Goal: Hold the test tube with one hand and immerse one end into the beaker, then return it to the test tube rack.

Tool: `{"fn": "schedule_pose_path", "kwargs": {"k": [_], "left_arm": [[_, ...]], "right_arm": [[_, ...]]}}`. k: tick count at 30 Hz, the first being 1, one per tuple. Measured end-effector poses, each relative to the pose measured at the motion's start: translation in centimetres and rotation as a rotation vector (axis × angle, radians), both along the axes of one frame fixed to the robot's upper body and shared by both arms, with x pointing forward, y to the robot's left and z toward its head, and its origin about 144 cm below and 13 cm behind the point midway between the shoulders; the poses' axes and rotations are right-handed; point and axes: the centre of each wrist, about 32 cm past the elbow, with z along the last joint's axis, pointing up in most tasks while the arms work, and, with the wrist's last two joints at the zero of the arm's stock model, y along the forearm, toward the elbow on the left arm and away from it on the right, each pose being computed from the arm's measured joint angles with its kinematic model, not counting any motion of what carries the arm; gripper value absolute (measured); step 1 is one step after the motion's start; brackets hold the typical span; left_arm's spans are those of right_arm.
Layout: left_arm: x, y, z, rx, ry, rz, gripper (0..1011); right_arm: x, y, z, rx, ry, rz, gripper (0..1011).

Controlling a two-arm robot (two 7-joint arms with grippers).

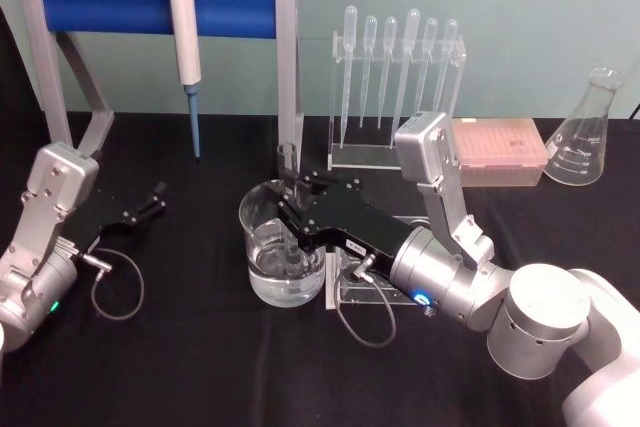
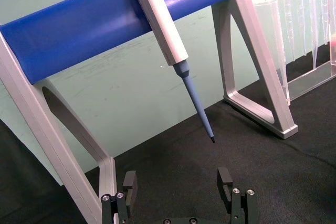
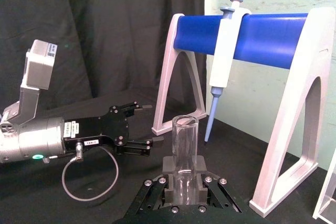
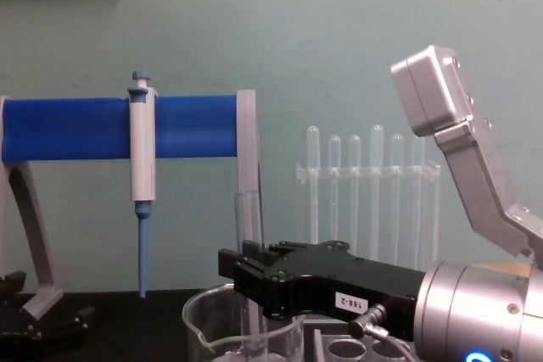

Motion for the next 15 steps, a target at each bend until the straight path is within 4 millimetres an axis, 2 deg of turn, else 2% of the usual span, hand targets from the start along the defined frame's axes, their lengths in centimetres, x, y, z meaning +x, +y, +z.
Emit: {"fn": "schedule_pose_path", "kwargs": {"k": [15], "left_arm": [[0.0,0.0,0.0,0.0,0.0,0.0,1000]], "right_arm": [[0.0,0.0,0.0,0.0,0.0,0.0,226]]}}
